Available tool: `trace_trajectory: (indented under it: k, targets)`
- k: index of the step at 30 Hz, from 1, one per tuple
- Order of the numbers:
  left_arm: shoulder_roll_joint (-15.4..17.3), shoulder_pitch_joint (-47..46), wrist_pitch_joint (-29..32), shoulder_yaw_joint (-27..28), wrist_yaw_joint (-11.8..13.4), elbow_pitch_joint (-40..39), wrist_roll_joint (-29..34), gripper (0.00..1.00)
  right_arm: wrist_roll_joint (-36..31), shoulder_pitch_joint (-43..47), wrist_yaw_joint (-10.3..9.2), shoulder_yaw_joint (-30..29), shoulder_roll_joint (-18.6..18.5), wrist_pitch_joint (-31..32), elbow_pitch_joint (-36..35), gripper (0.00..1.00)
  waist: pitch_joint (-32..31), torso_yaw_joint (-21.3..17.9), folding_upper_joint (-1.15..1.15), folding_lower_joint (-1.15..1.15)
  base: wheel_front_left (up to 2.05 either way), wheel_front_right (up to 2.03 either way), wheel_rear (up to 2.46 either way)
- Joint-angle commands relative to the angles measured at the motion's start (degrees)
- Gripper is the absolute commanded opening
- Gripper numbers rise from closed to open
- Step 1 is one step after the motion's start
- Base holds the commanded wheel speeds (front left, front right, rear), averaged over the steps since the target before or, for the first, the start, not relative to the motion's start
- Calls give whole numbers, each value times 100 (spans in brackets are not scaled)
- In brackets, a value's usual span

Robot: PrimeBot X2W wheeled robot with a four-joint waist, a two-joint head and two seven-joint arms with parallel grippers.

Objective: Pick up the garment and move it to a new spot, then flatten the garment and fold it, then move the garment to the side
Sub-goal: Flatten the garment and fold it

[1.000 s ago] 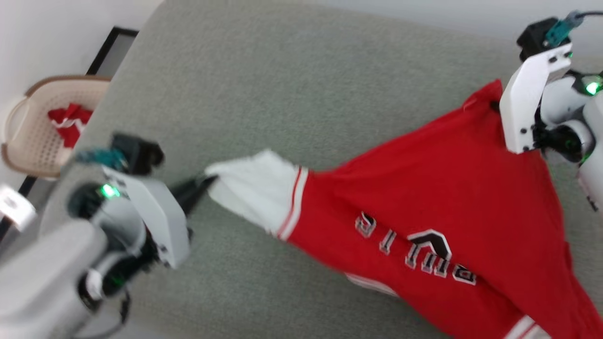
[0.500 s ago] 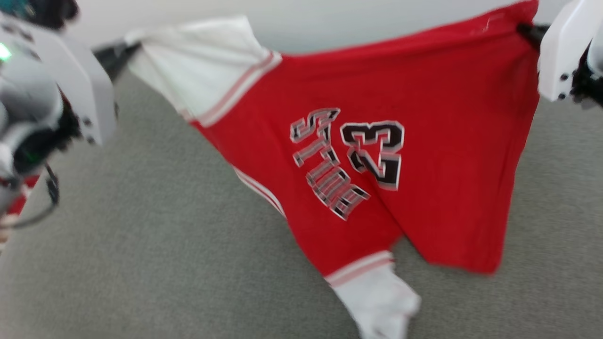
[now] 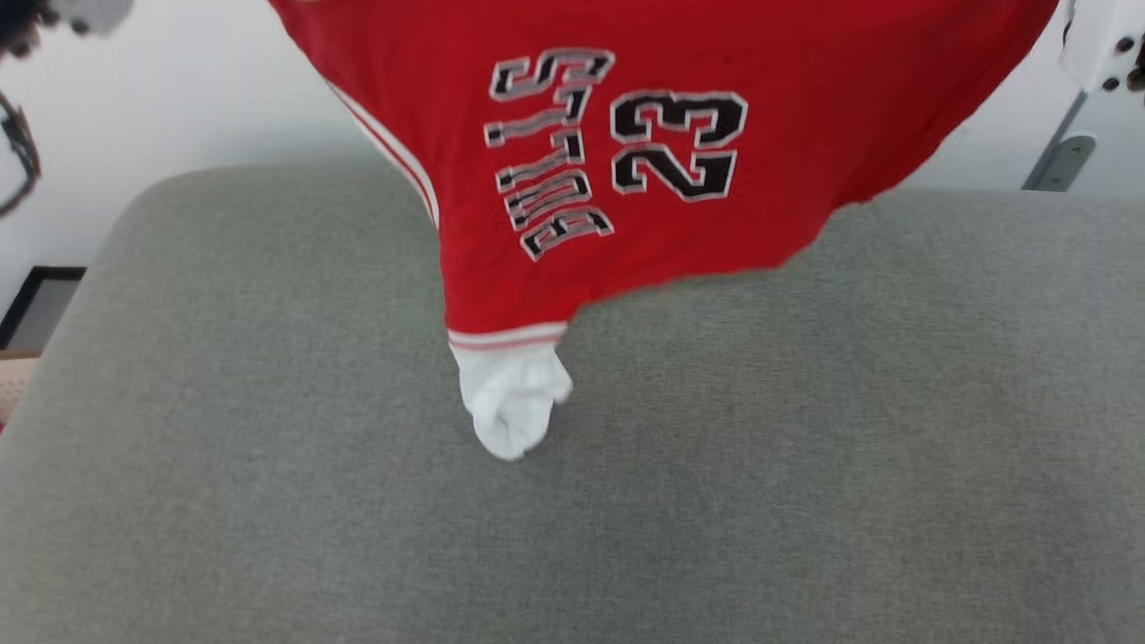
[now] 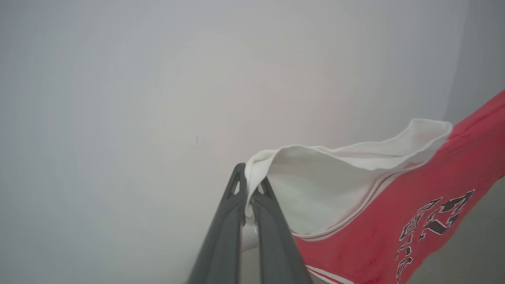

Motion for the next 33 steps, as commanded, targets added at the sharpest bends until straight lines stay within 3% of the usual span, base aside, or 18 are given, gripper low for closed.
trace_trajectory:
  k: [1, 8, 18, 24, 29, 33]
  targets:
    - [-34, -101, -38, 7, -28, 61, 27, 0, -94, -69, -11, -73, 25, -31, -20, 0, -3, -48, 0, 0, 0, 0, 0]
    - [-316, -723, -493, -28, -172, 660, 275, 0, -506, -151, -10, -524, 260, -238, -80, 0, 273, -125, 0, 0, 0, 0, 0]
    - [-695, -1604, -1371, -212, -257, 1565, 680, 0, -1237, -521, -10, -1081, 707, -714, 9, 0, 1243, -211, 0, 0, 0, 0, 0]
    - [-943, -2360, -2256, -288, -259, 2065, 1050, 0, -2031, -966, -10, -1376, 967, -1711, 215, 0, 1964, -192, 0, 0, 0, 0, 0]
    - [-1149, -2938, -3317, -221, -179, 2444, 1380, 0, -2923, -1286, -10, -1678, 1113, -2914, 465, 0, 2348, -131, 0, 0, 0, 0, 0]
    - [-1277, -2976, -3553, -131, -211, 2589, 1437, 0, -3439, -1280, -10, -1808, 1212, -3376, 818, 0, 2437, -33, 0, 0, 0, 0, 0]
